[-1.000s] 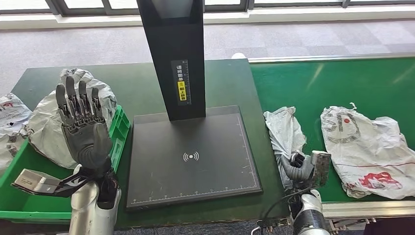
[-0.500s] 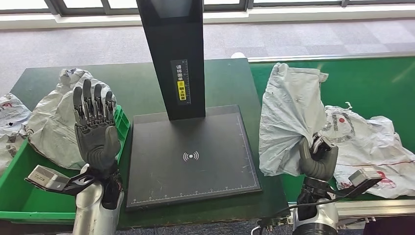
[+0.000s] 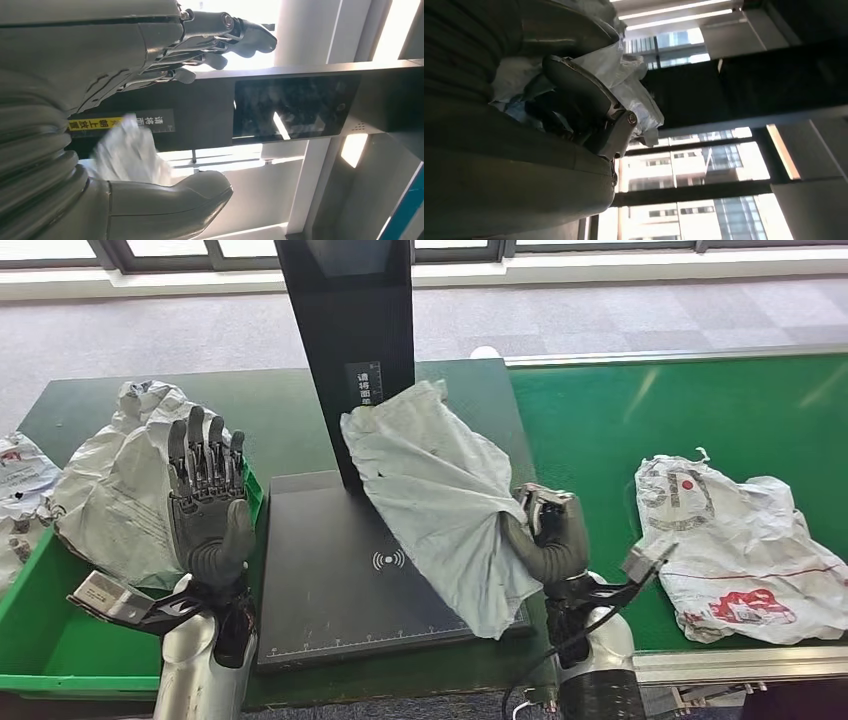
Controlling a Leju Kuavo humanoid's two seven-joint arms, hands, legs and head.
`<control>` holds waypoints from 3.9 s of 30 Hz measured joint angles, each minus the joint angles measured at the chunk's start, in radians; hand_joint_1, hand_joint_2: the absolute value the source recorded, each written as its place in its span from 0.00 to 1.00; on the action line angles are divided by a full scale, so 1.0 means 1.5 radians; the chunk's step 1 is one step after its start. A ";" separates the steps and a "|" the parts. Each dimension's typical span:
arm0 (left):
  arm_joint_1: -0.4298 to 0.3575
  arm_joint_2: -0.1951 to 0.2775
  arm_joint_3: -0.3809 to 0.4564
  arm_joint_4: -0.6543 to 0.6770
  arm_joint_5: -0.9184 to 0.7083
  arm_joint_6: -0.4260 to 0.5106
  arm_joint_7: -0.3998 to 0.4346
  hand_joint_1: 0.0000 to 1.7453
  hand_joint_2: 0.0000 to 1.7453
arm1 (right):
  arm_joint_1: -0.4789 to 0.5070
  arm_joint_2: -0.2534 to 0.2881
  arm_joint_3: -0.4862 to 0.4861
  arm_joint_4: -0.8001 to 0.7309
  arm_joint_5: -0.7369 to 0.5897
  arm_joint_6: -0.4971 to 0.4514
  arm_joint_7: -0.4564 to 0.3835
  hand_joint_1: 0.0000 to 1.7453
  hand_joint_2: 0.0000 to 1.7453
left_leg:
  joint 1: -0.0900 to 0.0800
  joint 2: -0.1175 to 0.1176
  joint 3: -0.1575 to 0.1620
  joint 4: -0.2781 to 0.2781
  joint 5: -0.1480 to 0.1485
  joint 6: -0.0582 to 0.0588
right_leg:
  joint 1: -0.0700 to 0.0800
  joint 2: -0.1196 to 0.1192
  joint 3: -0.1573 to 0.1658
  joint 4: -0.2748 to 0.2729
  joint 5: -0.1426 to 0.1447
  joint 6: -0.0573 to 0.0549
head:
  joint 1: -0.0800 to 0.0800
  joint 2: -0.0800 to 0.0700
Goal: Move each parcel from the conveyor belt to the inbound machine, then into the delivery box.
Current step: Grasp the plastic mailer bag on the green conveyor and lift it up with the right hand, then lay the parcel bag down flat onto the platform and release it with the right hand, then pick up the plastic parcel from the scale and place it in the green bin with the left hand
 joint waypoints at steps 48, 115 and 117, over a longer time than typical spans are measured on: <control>0.001 0.001 -0.010 0.013 -0.009 0.055 -0.008 0.00 1.00 | -0.010 -0.006 0.177 0.204 0.297 -0.598 0.040 0.00 0.00 | 0.000 -0.001 0.000 0.000 0.000 0.000 | 0.000 -0.001 0.000 0.000 0.000 0.000 | 0.000 0.000; -0.164 -0.013 -0.415 0.656 -0.817 0.429 0.387 1.00 1.00 | 0.098 -0.011 0.053 -0.322 0.296 -0.844 -0.034 0.00 1.00 | -0.002 0.000 0.003 0.000 0.000 0.001 | -0.001 0.000 0.004 0.000 0.000 0.001 | 0.000 0.000; -0.165 -0.014 -0.417 0.658 -0.829 0.433 0.396 1.00 1.00 | 0.098 -0.011 0.053 -0.322 0.296 -0.844 -0.034 0.00 1.00 | -0.002 0.000 0.004 0.000 0.000 0.001 | -0.001 0.000 0.004 0.000 0.000 0.001 | 0.000 0.000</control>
